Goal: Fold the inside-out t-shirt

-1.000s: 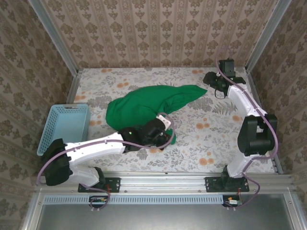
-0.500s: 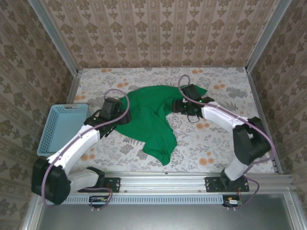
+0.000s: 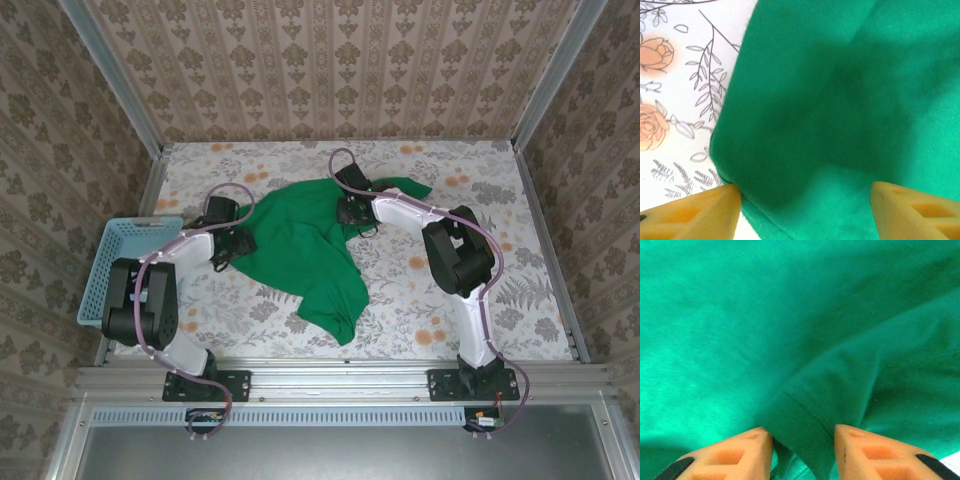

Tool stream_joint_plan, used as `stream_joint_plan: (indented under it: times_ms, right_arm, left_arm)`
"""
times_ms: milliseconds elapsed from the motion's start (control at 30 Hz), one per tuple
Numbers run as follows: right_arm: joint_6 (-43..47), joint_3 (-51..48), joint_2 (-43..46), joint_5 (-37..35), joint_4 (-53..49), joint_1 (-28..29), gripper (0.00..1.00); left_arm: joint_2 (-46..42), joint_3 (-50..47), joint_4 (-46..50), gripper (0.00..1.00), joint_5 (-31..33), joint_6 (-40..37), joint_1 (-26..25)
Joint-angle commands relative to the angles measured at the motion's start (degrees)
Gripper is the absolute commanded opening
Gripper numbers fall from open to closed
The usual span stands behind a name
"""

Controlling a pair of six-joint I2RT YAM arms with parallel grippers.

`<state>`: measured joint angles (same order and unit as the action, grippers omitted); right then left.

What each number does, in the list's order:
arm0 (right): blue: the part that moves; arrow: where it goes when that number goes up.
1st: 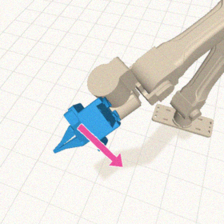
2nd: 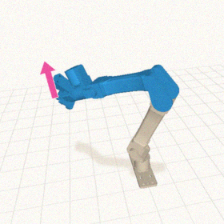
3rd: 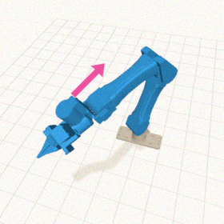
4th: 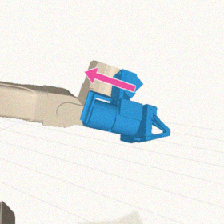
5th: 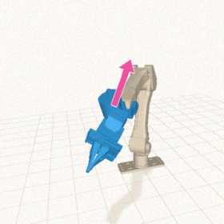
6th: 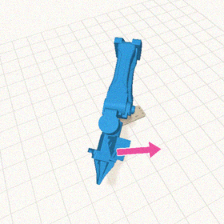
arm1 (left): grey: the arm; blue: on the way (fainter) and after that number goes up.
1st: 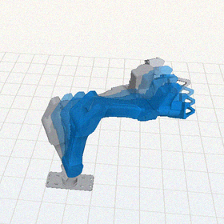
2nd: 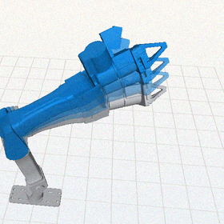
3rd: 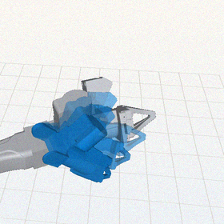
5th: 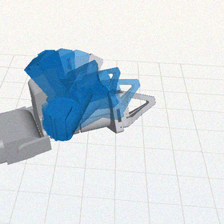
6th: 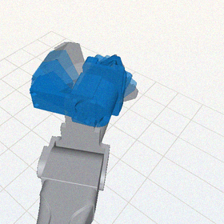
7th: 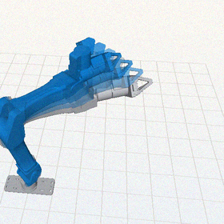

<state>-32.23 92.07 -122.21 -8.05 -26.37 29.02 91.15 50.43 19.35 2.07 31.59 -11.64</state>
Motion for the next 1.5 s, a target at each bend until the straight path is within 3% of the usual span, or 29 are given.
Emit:
stream_joint_plan:
  times_ms: [0, 67, 233, 300, 467, 767, 933, 1000, 1100, 1300, 1467]
  right_arm:
    - [1.2, 2.1, 0.3, -4.1, -4.0, -0.9, 0.13]
    - [2.3, 0.7, 2.5, -5.0, -4.0, -1.5, 0.0]
    - [4.2, -10.5, 14.8, -4.2, 0.1, -5.8, 0.0]
    - [3.9, -16.5, 20.5, 0.3, 3.4, -9.1, 0.0]
    - [2.9, -25.4, 28.3, 10.1, 8.5, -18.9, 0.0]
    - [5.2, -18.6, 21.8, 10.1, 5.5, -27.2, 0.0]
    - [6.0, -16.0, 20.2, 8.7, 2.5, -27.7, 0.04]
    - [5.2, -18.7, 22.4, 8.8, 3.6, -27.6, 0.23]
    - [4.2, -22.7, 25.9, 8.6, 3.7, -27.3, 0.42]
    - [3.4, -34.3, 35.9, 7.8, 3.6, -22.1, 0.52]
    - [0.2, -44.5, 44.6, 7.5, 4.7, -16.2, 0.54]
  left_arm:
    - [1.7, 2.0, -1.9, 0.6, -2.9, 1.0, 0.5]
    - [1.5, 1.2, -3.1, 0.48, -4.1, 1.3, 0.3]
    - [1.3, 0.2, -3.2, 0.22, -4.3, 1.2, -1.7]
    - [1.5, -0.8, -3.6, 0.03, -5.5, 2.1, -2.6]
    - [-3.0, -7.3, -7.2, 0.0, -3.2, 6.5, -10.4]
    - [-14.0, -10.8, -5.4, 0.0, -0.7, 11.2, -24.8]
    - [-18.7, -10.1, -1.7, 0.21, 0.3, 8.2, -23.2]
    - [-19.4, -9.0, 0.1, 0.33, -0.1, 5.8, -19.4]
    - [-18.0, -6.0, 3.2, 0.44, -0.7, 2.6, -12.4]
    - [-12.1, -1.0, 4.3, 0.66, 3.9, -0.1, -3.2]
    - [-3.8, 2.2, 1.5, 0.69, -1.0, -0.5, 2.3]
